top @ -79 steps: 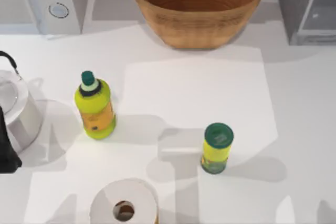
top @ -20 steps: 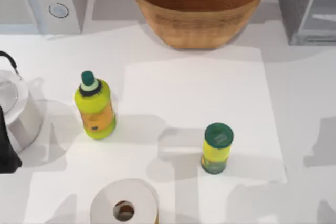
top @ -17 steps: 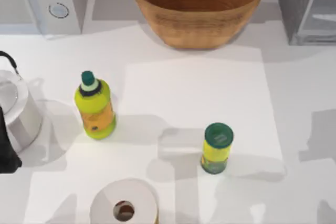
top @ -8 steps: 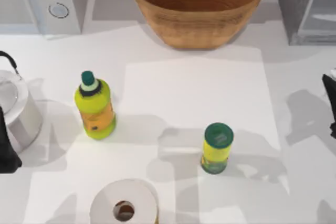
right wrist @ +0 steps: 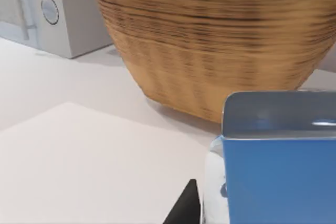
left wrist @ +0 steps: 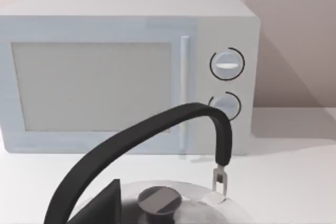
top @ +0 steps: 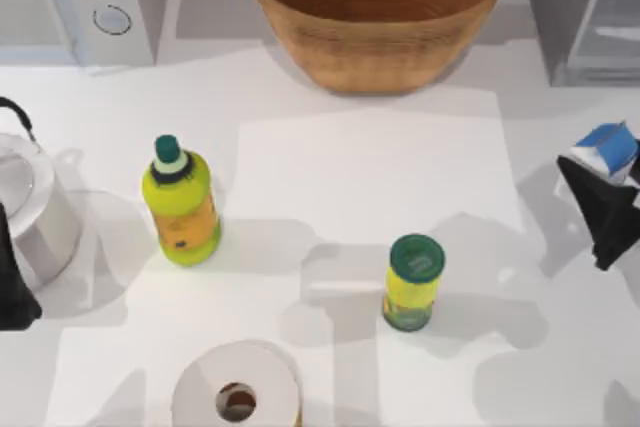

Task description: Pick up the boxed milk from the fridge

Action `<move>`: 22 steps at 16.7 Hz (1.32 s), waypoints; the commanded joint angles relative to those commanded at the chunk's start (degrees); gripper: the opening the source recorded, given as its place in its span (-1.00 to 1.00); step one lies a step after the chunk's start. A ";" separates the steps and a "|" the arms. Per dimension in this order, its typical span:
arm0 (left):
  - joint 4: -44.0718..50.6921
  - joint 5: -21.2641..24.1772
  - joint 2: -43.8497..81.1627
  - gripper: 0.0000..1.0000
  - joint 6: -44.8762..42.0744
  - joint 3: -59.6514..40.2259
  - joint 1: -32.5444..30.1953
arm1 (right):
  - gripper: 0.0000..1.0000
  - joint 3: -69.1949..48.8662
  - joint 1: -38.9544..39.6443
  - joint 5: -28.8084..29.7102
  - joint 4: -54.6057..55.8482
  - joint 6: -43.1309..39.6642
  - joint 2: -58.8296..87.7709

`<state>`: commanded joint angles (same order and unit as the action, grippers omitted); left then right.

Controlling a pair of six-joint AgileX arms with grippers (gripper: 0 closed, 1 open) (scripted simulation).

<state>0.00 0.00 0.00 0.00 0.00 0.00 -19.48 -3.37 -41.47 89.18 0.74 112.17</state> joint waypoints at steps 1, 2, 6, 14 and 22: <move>0.00 0.00 0.00 1.00 0.00 0.00 0.00 | -1.00 -0.92 -0.16 -1.24 3.11 0.15 3.20; 0.00 0.00 0.00 1.00 0.00 0.00 0.00 | -1.00 -1.77 -0.32 -2.31 5.86 0.27 5.95; 0.00 0.00 0.00 1.00 0.00 0.00 0.00 | -1.00 -4.07 -0.82 -4.91 13.02 0.57 12.80; 0.00 0.00 0.00 1.00 0.00 0.00 0.00 | -1.00 -5.53 -0.13 -4.06 11.20 0.65 17.73; 0.00 0.00 0.00 1.00 0.00 0.00 0.00 | -1.00 -15.78 7.90 3.73 9.13 0.30 20.64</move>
<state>0.00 0.00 0.00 0.00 0.00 0.00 -35.26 4.53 -37.74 98.31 1.04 132.82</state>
